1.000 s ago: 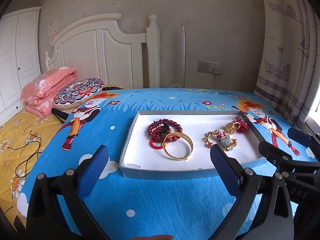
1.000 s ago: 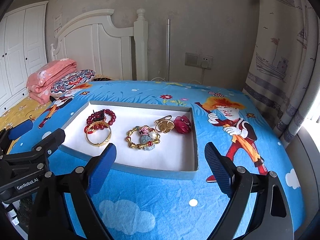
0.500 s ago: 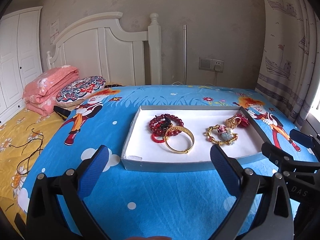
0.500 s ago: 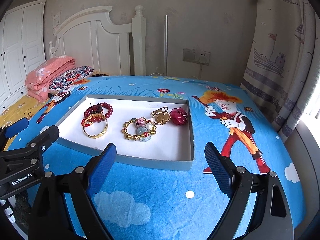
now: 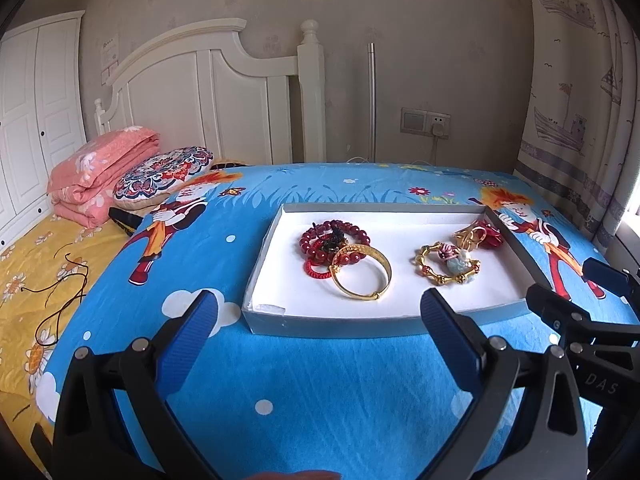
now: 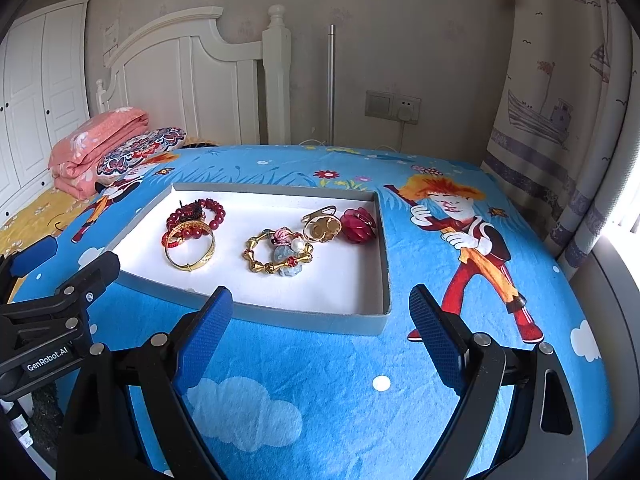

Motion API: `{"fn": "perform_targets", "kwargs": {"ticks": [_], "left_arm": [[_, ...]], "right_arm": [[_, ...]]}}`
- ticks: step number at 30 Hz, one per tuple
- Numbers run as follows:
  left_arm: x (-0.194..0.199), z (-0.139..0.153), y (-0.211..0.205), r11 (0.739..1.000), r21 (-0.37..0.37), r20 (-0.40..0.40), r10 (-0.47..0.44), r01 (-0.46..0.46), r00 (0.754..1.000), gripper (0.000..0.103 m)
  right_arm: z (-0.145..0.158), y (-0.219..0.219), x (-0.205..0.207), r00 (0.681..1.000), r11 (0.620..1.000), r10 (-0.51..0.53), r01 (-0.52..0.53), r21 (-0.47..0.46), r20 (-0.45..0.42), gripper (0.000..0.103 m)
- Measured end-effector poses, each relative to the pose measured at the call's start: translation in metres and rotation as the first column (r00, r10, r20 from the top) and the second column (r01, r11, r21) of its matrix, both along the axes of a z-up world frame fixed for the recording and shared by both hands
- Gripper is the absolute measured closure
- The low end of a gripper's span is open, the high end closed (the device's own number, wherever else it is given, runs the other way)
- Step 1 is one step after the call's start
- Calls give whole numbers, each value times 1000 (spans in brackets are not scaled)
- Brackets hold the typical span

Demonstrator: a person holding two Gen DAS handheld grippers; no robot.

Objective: Organize jewelry

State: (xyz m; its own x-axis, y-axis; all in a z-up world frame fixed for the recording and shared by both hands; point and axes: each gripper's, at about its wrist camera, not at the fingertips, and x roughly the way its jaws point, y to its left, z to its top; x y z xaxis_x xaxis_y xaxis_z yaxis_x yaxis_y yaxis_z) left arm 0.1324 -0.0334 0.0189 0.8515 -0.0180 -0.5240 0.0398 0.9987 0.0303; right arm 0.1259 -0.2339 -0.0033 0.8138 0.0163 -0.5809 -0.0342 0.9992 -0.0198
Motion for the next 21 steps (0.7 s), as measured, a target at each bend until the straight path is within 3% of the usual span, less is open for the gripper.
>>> {"fn": "perform_targets", "kwargs": {"ticks": [21], "left_arm": [[1,0,0,1000,0,-4,1,-1,1000,5]], "right_arm": [[1,-1,0,1000,1000,-2,2,1,-6,19]]}}
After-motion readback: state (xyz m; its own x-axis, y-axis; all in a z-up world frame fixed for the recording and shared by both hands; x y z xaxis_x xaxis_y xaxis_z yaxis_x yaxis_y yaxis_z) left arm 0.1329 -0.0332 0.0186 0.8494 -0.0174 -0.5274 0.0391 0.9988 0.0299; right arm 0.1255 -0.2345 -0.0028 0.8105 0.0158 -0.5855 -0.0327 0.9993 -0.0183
